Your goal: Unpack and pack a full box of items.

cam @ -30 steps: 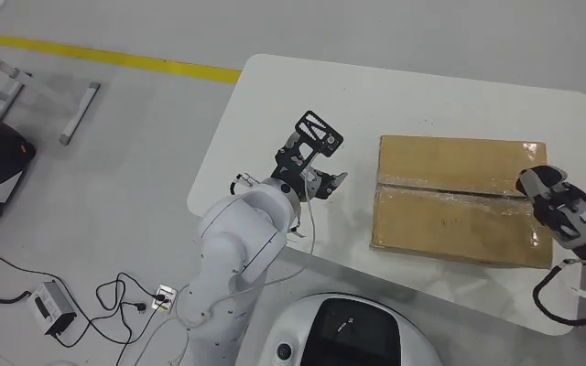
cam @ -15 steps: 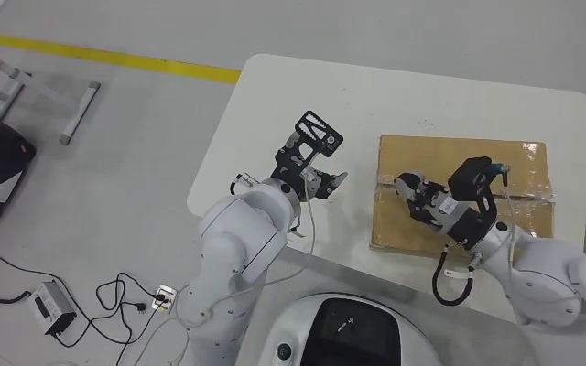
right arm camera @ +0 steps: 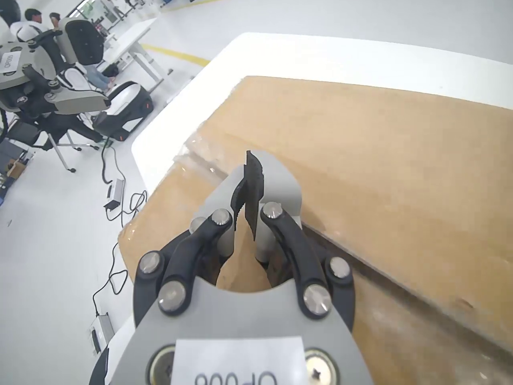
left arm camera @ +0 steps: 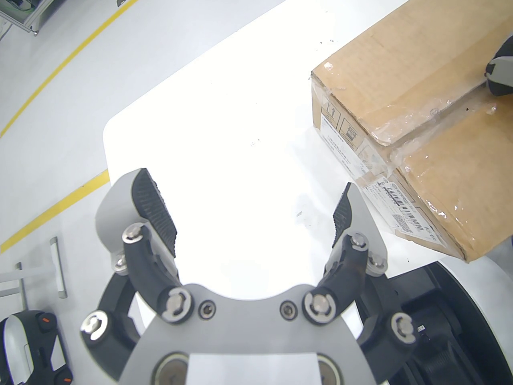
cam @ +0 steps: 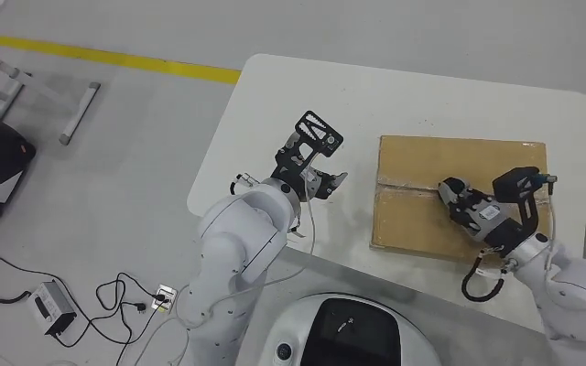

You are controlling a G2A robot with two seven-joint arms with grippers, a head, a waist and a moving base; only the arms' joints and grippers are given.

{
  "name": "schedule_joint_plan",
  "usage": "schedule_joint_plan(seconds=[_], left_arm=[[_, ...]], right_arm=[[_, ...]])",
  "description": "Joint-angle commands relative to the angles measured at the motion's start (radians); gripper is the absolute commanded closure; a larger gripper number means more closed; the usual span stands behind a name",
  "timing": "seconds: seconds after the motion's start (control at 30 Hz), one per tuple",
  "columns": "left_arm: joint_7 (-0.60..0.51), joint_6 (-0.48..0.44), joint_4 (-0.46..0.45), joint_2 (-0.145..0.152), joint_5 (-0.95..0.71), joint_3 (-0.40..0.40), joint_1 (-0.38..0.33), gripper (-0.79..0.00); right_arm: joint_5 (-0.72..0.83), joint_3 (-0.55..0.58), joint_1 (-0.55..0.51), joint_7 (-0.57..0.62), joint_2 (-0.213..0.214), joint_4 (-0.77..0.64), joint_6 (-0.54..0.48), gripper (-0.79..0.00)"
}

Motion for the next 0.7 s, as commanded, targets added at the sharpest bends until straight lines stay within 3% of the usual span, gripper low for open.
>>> schedule_joint_plan(seconds=[0.0,0.53,0.67], left_arm=[[0.0,0.0,0.0,0.0,0.0,0.0,0.0,-0.785],[0.0,0.0,0.0,0.0,0.0,0.0,0.0,-0.785],[0.0,0.0,0.0,0.0,0.0,0.0,0.0,-0.785]], right_arm=[[0.004,0.05,-0.03,0.012,0.007,-0.011,0.004,0.0],[0.025,0.337,-0.222,0.042,0.038,-0.101,0.041,0.0],[0.036,0.39,-0.243,-0.049,0.037,-0.118,0.063,0.0]])
